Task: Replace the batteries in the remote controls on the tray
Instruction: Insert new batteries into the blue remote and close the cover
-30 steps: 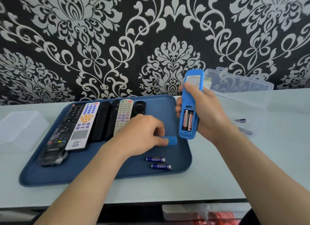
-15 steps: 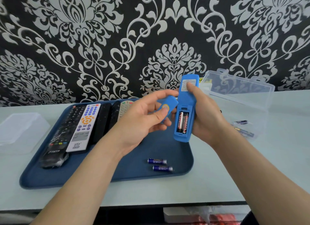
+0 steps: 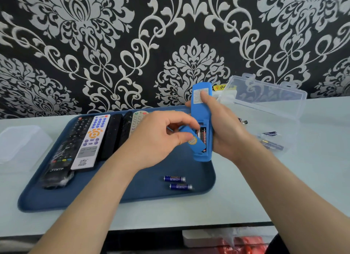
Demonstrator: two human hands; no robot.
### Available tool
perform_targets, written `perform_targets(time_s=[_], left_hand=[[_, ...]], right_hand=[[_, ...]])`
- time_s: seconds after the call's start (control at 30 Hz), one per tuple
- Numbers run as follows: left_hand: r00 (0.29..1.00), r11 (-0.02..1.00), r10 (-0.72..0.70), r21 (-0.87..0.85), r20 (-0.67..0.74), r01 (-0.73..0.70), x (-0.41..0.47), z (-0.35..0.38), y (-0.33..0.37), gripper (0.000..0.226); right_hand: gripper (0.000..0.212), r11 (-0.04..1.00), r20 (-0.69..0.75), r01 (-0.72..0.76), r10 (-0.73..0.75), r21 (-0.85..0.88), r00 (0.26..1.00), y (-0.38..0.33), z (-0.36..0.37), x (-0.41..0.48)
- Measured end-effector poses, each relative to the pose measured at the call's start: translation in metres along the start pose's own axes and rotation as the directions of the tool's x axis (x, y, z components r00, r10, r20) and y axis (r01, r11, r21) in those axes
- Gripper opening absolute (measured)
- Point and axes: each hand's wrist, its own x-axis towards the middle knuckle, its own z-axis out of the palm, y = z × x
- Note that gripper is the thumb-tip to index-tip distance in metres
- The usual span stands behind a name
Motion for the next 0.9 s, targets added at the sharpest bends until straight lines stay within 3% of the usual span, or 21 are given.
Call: perform_targets(time_s=[0.13, 0.47, 0.6, 0.77, 0.9], left_hand=[[0.999, 0.999, -0.009, 0.048, -0.052, 0.012, 0.000, 0.000, 0.005, 0.021], [0.995, 0.980, 0.095, 0.172, 0.014, -0.096, -0.003, -0.002, 0.011, 0.023], [0.987, 0.934, 0.156, 0.319, 0.047, -0.163, -0.002, 0.002, 0.009, 0.020], [0.976, 0.954, 0.135, 0.290, -0.169, -0.082, -0.002, 0.011, 0.005, 0.028], [0.944, 0.906, 0.275, 0.378, -0.181, -0.191, 0.000, 0.017, -0.001, 0.036]], right_hand=[[0.051, 0.999, -0.011, 0.000, -0.001, -0.037, 1.000, 0.001, 0.003, -0.001], [0.052, 0.997, -0.010, -0.015, 0.014, -0.072, 1.000, 0.004, 0.009, 0.001], [0.049, 0.996, -0.009, -0.003, 0.002, -0.090, 1.000, 0.005, 0.012, -0.001], [0.049, 0.997, -0.036, -0.012, 0.015, 0.070, 0.999, 0.003, 0.008, -0.001], [0.046, 0.981, -0.048, -0.020, 0.029, 0.193, 0.998, -0.001, 0.005, 0.000]])
